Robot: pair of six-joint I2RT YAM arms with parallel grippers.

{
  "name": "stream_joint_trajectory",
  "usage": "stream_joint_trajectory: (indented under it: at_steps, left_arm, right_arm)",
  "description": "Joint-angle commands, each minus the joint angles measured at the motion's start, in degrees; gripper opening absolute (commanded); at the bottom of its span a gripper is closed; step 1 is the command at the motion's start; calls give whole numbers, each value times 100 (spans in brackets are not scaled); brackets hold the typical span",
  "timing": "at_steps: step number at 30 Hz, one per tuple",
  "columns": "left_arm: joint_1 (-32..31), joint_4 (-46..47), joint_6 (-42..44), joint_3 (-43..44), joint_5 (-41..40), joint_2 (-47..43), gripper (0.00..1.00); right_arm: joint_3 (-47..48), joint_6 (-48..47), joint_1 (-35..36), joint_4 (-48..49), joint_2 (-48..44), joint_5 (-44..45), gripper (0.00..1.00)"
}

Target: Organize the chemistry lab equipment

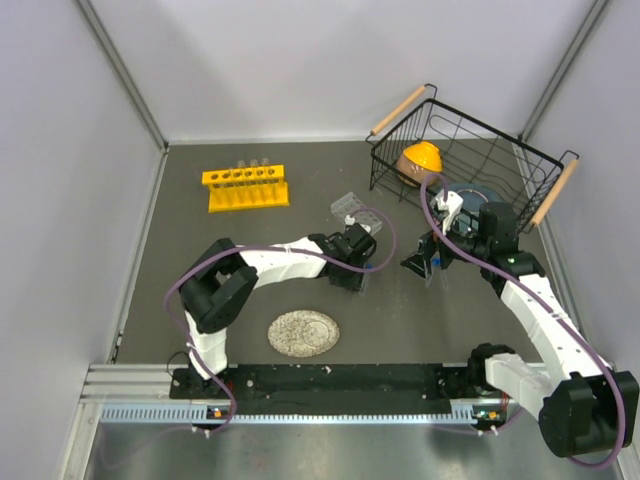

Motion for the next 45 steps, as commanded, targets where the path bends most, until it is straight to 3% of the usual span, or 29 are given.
stream_joint_trajectory:
  at_steps: [1, 16, 24, 31, 36, 39, 41, 45]
  left_arm:
    - [-31, -167, 75, 303, -45, 192, 37]
    - [-75, -994, 145, 515, -1108, 341, 16]
    - [-66, -819, 67, 270, -1267, -290, 8]
    - [-66, 506, -206, -723, -705, -1503, 6]
    - [-66, 2261, -495, -1697, 23, -2426, 6]
    - [-75, 3500, -715, -2216, 550, -2726, 6]
    - [-75, 3934, -882, -2350, 657, -2788, 6]
    - [-119, 4884, -1321, -2631, 816, -2796, 6]
  right_arm:
    - [108, -16, -56, 169, -81, -7, 99]
    - [100, -34, -56, 160, -90, -33, 99]
    - [65, -16, -65, 151, -29, -340, 99]
    - [135, 300, -65, 169, 349, -1025, 99]
    - [161, 1054, -56, 511, 735, -1719, 99]
    - [-31, 2344, -56, 1492, 859, -1975, 99]
    - [-356, 3501, -56, 2652, 807, -1993, 99]
    - [-823, 4685, -65, 3578, 464, -1458, 98]
